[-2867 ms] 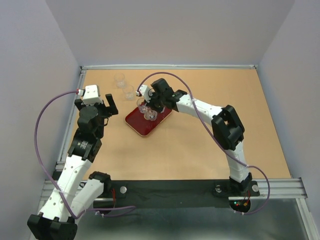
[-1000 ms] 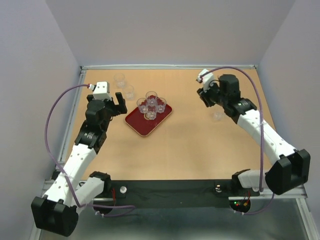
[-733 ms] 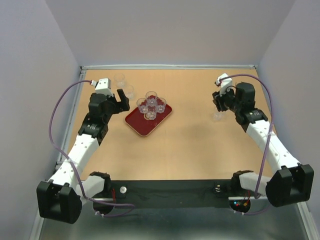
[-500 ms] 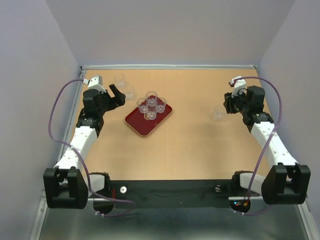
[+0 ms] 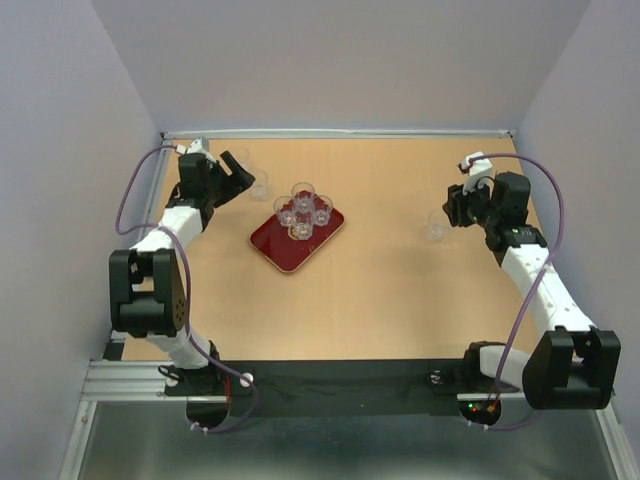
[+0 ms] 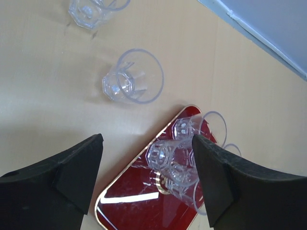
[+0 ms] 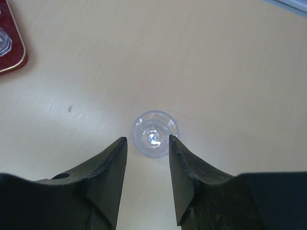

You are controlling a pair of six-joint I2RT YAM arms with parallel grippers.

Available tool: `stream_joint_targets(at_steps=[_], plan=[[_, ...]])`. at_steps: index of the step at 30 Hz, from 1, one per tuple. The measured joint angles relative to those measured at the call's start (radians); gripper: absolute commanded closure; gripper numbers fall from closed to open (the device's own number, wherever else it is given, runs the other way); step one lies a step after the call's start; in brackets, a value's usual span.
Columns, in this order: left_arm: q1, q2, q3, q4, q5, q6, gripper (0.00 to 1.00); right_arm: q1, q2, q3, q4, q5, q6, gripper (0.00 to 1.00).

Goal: Place the glasses into the tray

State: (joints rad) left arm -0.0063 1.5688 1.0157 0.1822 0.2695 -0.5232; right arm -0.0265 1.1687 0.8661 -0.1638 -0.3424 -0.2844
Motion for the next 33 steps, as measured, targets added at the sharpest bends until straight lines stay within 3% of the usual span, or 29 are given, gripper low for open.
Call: stream_joint_targets(at_steps=[11, 25, 33], plan=[[0.000, 0.260, 0.204, -0.056, -0.022, -0.013, 0.36, 0.000, -0.018, 0.000, 0.001, -0.004, 0.000, 0.54], [0.000, 0.411, 0.374, -0.154, -0.037, 0.028, 0.53, 0.000, -0.018, 0.000, 0.000, -0.003, -0.001, 0.54], [-0.006, 0.450, 0.417, -0.204, -0.064, 0.070, 0.77, 0.000, -0.018, 0.000, 0.000, -0.003, -0.001, 0.54]])
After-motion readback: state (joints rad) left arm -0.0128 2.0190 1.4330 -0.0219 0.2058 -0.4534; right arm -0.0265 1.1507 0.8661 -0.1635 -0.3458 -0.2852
